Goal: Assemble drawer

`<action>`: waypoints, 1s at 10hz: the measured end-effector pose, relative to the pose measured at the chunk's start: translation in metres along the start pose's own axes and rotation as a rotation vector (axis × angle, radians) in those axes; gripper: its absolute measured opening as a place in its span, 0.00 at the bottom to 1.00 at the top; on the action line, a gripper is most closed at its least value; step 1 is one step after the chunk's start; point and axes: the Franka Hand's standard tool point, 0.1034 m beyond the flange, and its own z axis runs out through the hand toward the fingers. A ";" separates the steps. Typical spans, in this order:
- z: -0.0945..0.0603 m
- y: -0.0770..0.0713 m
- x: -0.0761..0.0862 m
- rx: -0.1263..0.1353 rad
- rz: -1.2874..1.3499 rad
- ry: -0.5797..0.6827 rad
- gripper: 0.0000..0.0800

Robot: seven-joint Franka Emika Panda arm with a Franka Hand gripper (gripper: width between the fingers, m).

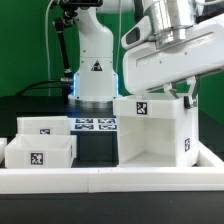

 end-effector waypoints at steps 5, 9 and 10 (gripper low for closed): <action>-0.001 0.002 0.011 0.006 0.298 -0.004 0.08; -0.002 -0.001 0.016 0.016 0.543 -0.018 0.08; 0.002 -0.003 0.019 0.016 0.616 -0.028 0.08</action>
Offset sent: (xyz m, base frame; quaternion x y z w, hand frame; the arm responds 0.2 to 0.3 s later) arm 0.0064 -0.0091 -0.0134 -0.0547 -0.0111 0.2382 0.9696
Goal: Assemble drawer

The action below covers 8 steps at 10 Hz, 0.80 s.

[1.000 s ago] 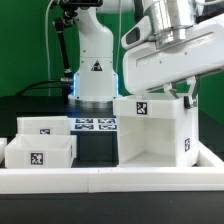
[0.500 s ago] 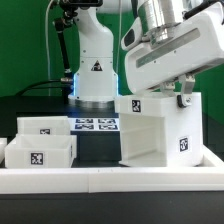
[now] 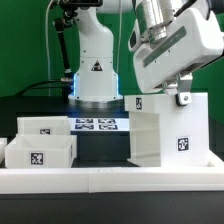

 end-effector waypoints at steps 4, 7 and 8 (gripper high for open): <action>0.009 -0.007 -0.002 -0.023 0.086 -0.027 0.08; 0.012 -0.009 -0.001 -0.046 0.089 -0.044 0.08; 0.011 -0.009 -0.001 -0.046 0.087 -0.044 0.08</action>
Offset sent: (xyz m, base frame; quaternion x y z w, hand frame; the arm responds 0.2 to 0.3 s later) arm 0.0241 0.0030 -0.0121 -0.0128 0.0050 0.0353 0.9993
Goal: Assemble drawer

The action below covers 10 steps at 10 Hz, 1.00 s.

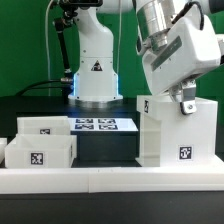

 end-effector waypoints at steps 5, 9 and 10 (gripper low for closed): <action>-0.008 -0.005 -0.002 0.013 -0.074 -0.001 0.71; -0.039 -0.010 0.000 0.038 -0.403 0.004 0.81; -0.043 -0.010 0.004 0.034 -0.499 0.000 0.81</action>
Offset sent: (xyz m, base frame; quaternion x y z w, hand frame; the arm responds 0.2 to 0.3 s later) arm -0.0045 0.0037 0.0132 0.0031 -0.0170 -0.0177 0.9997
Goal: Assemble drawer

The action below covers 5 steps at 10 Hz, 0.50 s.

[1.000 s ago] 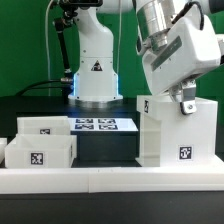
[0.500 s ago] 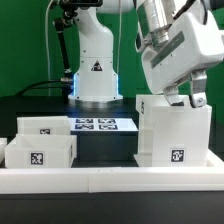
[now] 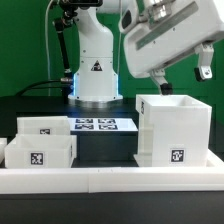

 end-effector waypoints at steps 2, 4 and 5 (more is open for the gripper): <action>-0.001 0.001 -0.001 -0.003 -0.048 -0.001 0.81; 0.000 0.002 -0.001 -0.005 -0.072 -0.002 0.81; 0.000 0.004 -0.001 -0.016 -0.146 -0.008 0.81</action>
Offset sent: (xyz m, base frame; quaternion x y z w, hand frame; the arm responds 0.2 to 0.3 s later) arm 0.0000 0.0000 0.0000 0.0000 0.0000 0.0000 1.0000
